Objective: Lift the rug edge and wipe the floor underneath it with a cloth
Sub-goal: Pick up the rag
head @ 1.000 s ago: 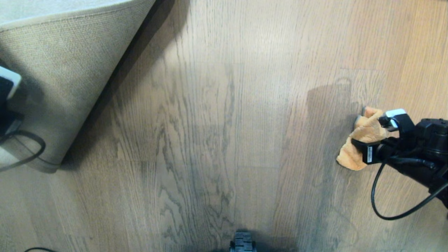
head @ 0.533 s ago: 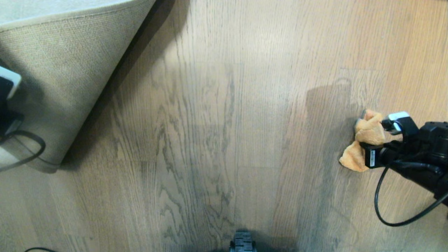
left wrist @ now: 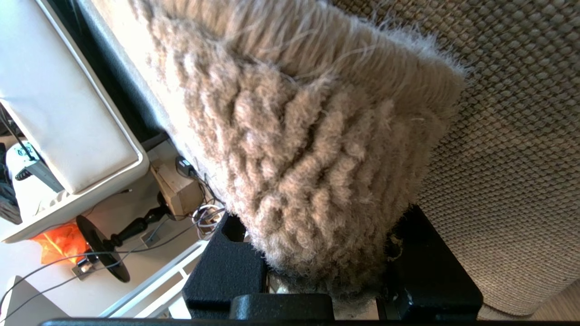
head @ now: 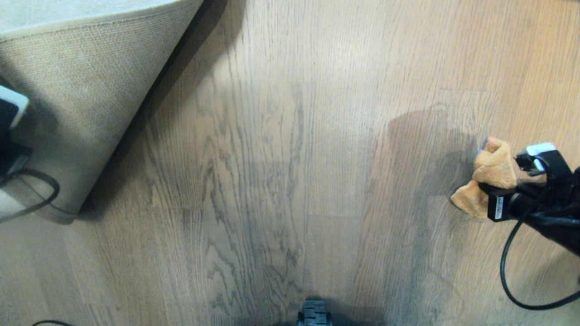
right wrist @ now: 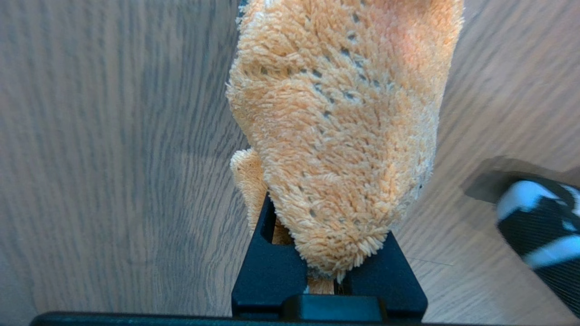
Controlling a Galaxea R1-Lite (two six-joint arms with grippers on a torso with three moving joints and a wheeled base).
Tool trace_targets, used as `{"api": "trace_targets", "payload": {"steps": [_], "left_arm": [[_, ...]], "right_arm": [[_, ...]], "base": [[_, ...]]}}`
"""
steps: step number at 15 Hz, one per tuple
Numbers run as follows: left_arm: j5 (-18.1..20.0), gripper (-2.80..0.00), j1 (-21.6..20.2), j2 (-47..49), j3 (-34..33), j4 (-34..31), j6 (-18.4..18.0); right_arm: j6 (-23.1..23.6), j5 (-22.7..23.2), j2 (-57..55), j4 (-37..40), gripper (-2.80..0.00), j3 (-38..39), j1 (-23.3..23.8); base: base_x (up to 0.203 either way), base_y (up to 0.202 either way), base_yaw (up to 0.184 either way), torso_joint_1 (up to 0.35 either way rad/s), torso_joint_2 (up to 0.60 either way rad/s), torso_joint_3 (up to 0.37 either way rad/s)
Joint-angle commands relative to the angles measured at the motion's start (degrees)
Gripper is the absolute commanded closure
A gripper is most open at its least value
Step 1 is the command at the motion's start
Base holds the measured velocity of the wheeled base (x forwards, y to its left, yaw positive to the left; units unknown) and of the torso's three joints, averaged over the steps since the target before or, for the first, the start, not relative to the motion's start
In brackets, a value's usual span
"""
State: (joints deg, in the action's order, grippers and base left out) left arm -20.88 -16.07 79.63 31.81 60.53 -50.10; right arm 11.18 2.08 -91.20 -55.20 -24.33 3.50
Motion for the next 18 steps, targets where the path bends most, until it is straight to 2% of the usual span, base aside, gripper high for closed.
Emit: {"api": "trace_targets", "payload": {"steps": [1,10,15,18], "left_arm": [[-0.12,0.00,-0.02,-0.04,-0.07,0.38,-0.26],[-0.04,0.00,-0.10,-0.15,-0.44,0.38,-0.04],[0.10,0.00,-0.19,0.00,-7.07,5.74,0.45],[0.23,0.00,-0.19,0.09,-7.11,5.92,0.45]], "right_arm": [[-0.03,0.10,4.96,-0.35,0.00,2.20,-0.02],[-0.35,0.11,12.19,-0.35,0.00,6.48,0.10],[-0.37,0.11,12.54,-0.26,0.00,7.11,0.10],[-0.37,0.11,12.92,-0.26,0.00,7.11,0.19]], "base": [[0.000,0.000,0.000,0.000,0.00,0.000],[0.000,0.000,0.000,0.000,0.00,0.000],[0.000,0.000,0.000,0.000,0.00,0.000],[0.000,0.000,0.000,0.000,0.00,0.000]]}}
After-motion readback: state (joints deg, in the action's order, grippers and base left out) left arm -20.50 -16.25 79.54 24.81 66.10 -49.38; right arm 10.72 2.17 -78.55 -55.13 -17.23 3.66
